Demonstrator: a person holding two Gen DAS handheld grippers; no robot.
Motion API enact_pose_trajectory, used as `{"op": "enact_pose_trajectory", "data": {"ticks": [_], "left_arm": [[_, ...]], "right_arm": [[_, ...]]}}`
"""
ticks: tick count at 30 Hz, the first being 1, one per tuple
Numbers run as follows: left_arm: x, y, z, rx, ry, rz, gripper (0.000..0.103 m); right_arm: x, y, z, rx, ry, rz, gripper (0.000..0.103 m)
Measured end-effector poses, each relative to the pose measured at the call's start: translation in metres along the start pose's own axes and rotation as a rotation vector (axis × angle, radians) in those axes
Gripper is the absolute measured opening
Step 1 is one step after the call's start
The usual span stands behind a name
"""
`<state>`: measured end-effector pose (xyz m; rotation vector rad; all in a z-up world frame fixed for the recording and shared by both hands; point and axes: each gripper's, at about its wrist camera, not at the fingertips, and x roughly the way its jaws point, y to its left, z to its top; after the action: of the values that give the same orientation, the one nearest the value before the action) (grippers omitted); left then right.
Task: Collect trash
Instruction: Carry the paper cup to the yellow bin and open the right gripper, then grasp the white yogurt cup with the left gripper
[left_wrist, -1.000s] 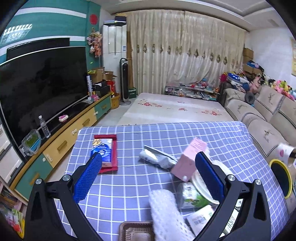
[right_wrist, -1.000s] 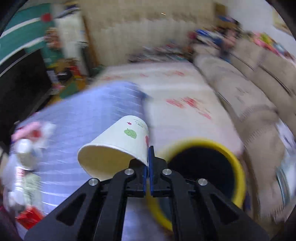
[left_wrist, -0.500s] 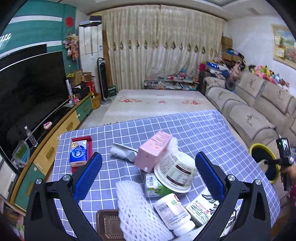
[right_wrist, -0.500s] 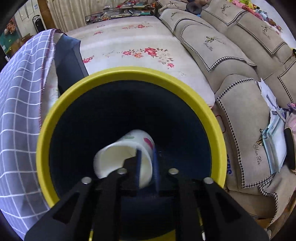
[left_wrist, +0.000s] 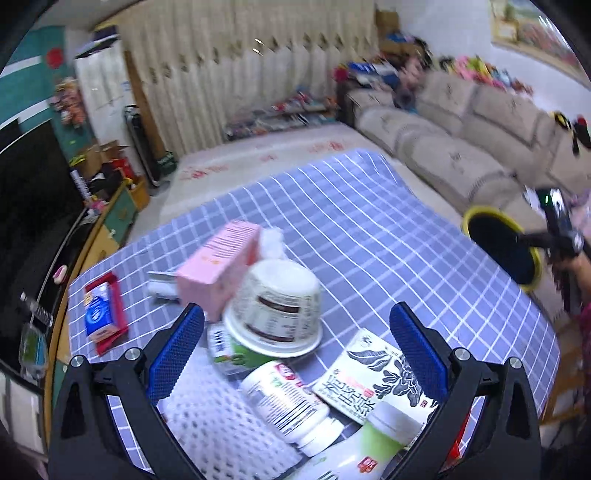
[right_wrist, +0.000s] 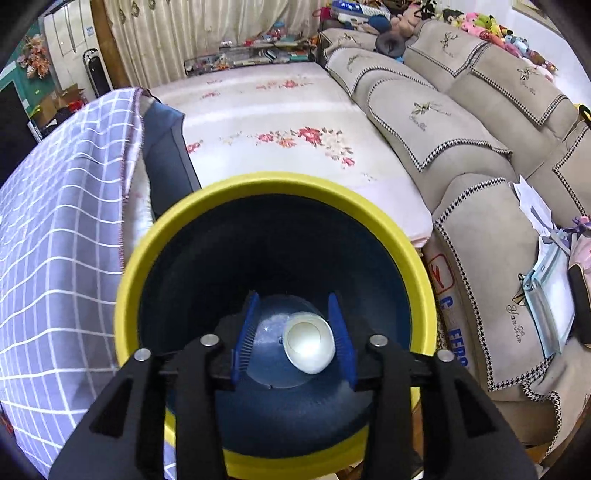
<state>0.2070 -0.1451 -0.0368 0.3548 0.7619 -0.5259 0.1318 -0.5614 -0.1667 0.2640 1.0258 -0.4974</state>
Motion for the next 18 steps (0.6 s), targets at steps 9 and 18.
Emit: {"op": "enact_pose_trajectory", "data": {"ticks": [9,18], "left_arm": [[0.041,-0.017,0.011,0.125,0.096,0.032,0.085],[0.073,-0.015,0.012,0.184,0.147,0.105,0.079]], "right_arm": [[-0.004,0.003,-0.004,0.004,-0.015,0.026,0.045],[-0.003,0.007,-0.006,-0.001,-0.021,0.048,0.046]]}}
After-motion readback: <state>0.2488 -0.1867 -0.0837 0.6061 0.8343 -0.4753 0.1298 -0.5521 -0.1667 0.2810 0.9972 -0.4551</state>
